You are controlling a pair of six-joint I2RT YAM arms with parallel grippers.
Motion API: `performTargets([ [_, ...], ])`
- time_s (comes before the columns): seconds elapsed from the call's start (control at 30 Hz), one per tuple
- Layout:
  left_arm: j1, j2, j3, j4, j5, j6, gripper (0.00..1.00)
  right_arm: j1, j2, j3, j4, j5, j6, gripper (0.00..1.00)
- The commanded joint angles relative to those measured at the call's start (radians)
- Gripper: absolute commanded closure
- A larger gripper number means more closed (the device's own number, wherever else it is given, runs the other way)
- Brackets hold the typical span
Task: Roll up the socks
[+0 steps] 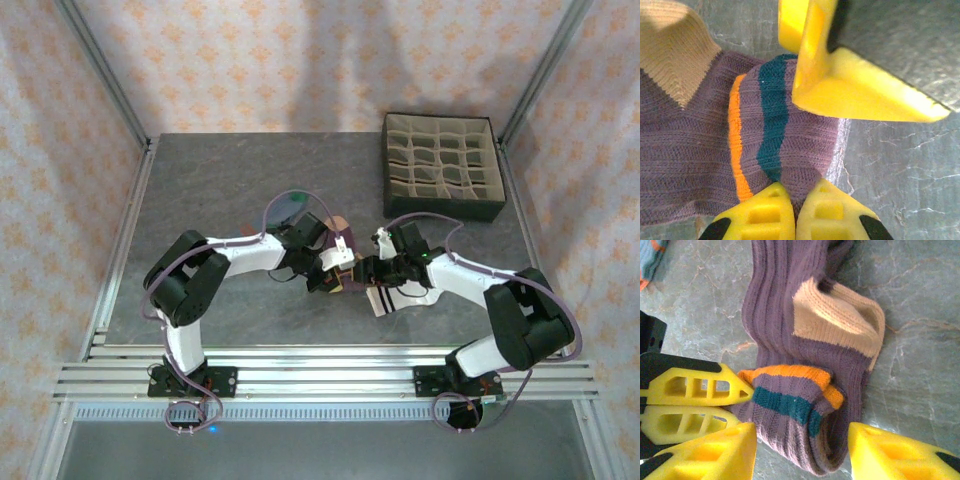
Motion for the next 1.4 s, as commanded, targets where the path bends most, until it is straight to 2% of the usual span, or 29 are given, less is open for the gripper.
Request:
performTargets([
  [0.0,0.008,0.079,0.028,-0.174,0.045,-0.058,1.00,-0.004,-0.004,-0.019,0.069,-0.010,-0.017,0.49],
  [0.17,0.024,0.127,0.074,-0.209,0.100,-0.092,1.00,-0.005,0.053,-0.009,0.094,-0.027,-0.030,0.48],
  [0.27,0.029,0.153,0.097,-0.224,0.080,-0.116,1.00,-0.004,0.106,0.011,0.083,-0.019,-0.025,0.50],
  [0.3,0.029,0.153,0.098,-0.219,0.061,-0.123,1.00,-0.005,0.124,0.026,0.060,-0.002,-0.023,0.55],
  [0.37,0.029,0.143,0.081,-0.190,0.026,-0.129,1.00,-0.005,0.173,0.064,-0.014,0.062,-0.009,0.72],
  [0.43,0.028,0.112,0.046,-0.132,-0.028,-0.133,0.92,-0.005,0.218,0.104,-0.103,0.135,0.017,0.86],
  [0.5,0.019,0.066,0.002,-0.075,-0.074,-0.114,0.87,-0.004,0.256,0.132,-0.160,0.157,0.031,0.93],
  [0.57,0.001,-0.011,-0.058,-0.002,-0.136,-0.072,0.78,-0.005,0.275,0.145,-0.191,0.158,0.040,0.97],
  [0.67,-0.031,-0.136,-0.190,0.168,-0.214,-0.002,0.70,-0.004,0.282,0.155,-0.222,0.164,0.044,0.99],
  [0.8,-0.039,-0.282,-0.384,0.496,-0.254,-0.003,0.57,-0.003,0.304,0.179,-0.264,0.164,0.033,0.99],
  [0.87,-0.073,-0.332,-0.453,0.605,-0.342,0.050,0.54,-0.004,0.315,0.189,-0.277,0.163,0.029,0.99],
  [1.0,-0.194,-0.375,-0.526,0.733,-0.599,0.216,0.51,-0.003,0.332,0.198,-0.298,0.158,0.027,0.99],
  [1.13,-0.265,-0.345,-0.540,0.838,-0.744,0.306,0.51,-0.004,0.350,0.210,-0.316,0.149,0.022,0.99],
  [1.23,-0.295,-0.304,-0.535,0.899,-0.796,0.349,0.51,-0.003,0.359,0.215,-0.321,0.145,0.021,1.00],
  [1.37,-0.302,-0.247,-0.502,0.888,-0.790,0.357,0.51,-0.004,0.361,0.222,-0.329,0.142,0.024,1.00],
])
